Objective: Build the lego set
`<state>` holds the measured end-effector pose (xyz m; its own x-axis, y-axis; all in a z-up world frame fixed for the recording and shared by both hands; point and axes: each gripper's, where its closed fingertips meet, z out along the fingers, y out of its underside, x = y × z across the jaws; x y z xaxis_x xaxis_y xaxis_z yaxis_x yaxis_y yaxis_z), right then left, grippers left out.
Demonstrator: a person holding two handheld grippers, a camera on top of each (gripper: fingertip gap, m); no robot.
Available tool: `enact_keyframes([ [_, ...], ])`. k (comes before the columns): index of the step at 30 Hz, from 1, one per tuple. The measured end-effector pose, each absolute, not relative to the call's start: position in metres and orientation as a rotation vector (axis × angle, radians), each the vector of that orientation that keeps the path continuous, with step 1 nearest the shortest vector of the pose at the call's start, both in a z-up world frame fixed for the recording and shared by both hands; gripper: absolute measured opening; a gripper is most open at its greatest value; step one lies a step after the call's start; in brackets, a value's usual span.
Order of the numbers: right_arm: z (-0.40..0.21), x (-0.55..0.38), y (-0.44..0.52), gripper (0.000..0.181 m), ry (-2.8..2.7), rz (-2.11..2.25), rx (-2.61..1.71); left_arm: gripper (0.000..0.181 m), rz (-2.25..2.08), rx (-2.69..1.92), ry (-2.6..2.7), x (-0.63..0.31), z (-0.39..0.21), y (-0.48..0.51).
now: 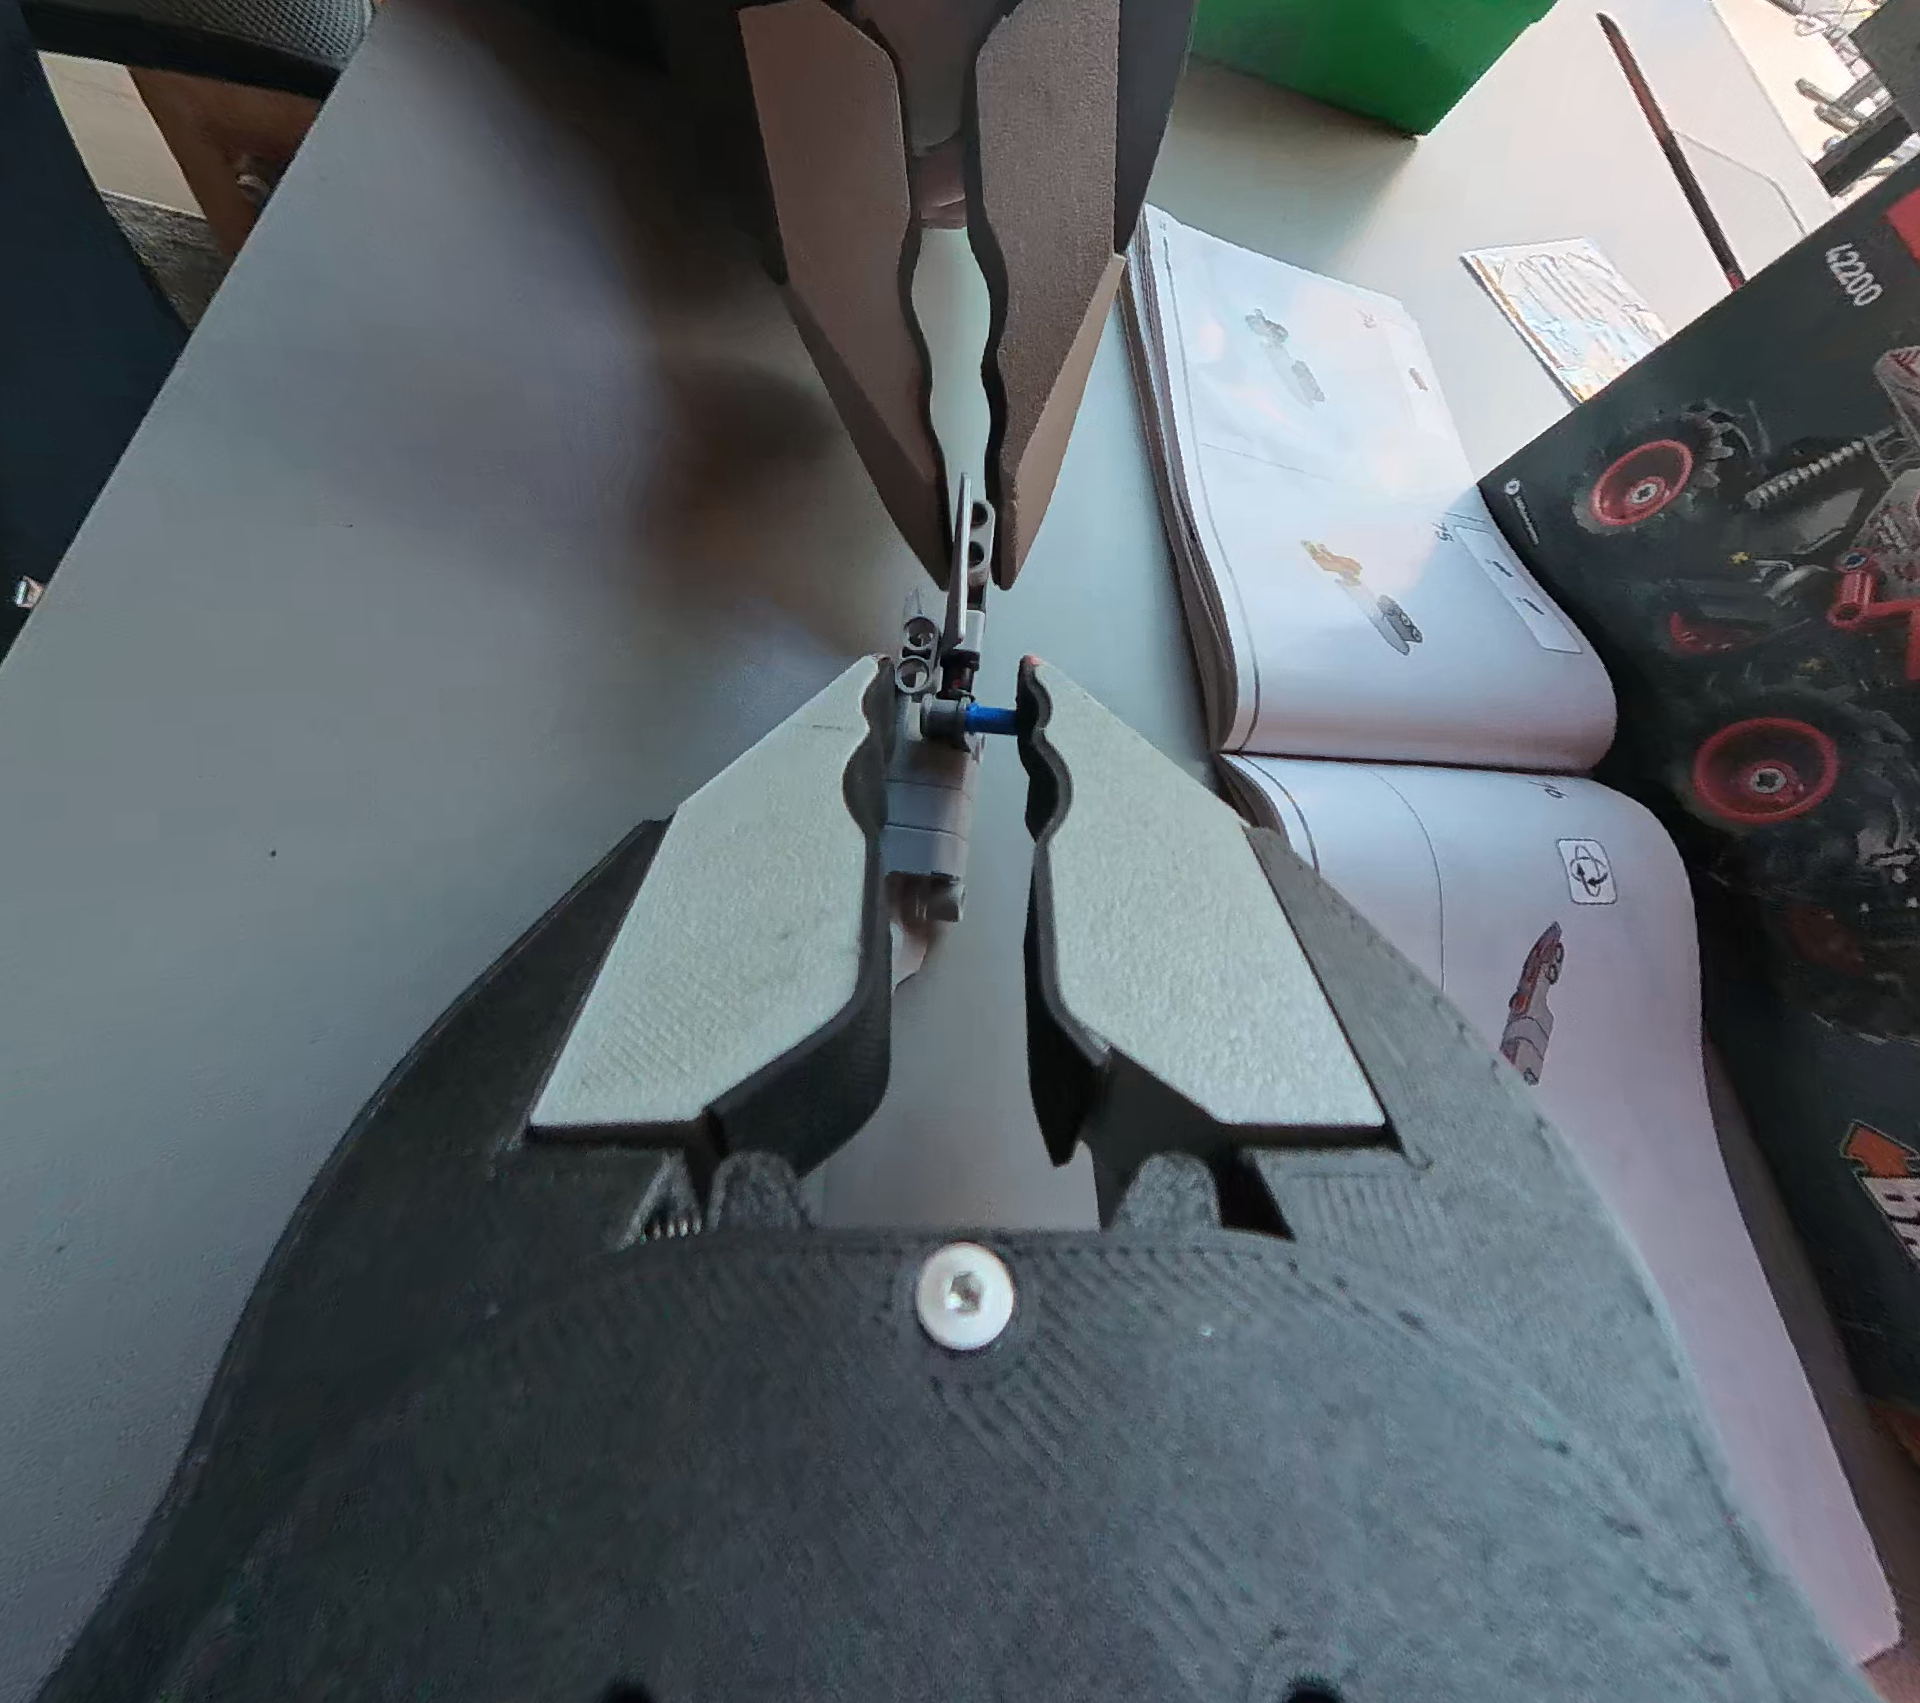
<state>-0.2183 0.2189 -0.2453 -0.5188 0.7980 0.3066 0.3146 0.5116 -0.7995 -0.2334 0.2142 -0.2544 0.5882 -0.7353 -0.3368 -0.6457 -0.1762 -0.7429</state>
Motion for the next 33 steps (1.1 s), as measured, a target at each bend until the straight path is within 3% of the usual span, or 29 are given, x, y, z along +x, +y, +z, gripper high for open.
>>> enact_keyframes([
  [1, -0.245, -0.218, 0.219, 0.020, -2.070, 0.904, -0.898, 0.005, -0.129, -1.887, 1.112, -0.233, -0.254, 0.214],
  [22, -0.247, -0.216, 0.232, 0.021, -2.048, 0.873, -0.941, 0.005, -0.230, -1.951, 1.027, -0.238, -0.252, 0.213],
  [24, -0.247, -0.216, 0.233, 0.012, -2.052, 0.867, -0.943, 0.005, -0.224, -1.955, 1.020, -0.240, -0.252, 0.214],
  [33, -0.247, -0.215, 0.234, 0.012, -2.047, 0.862, -0.943, 0.005, -0.226, -1.959, 1.012, -0.241, -0.252, 0.215],
])
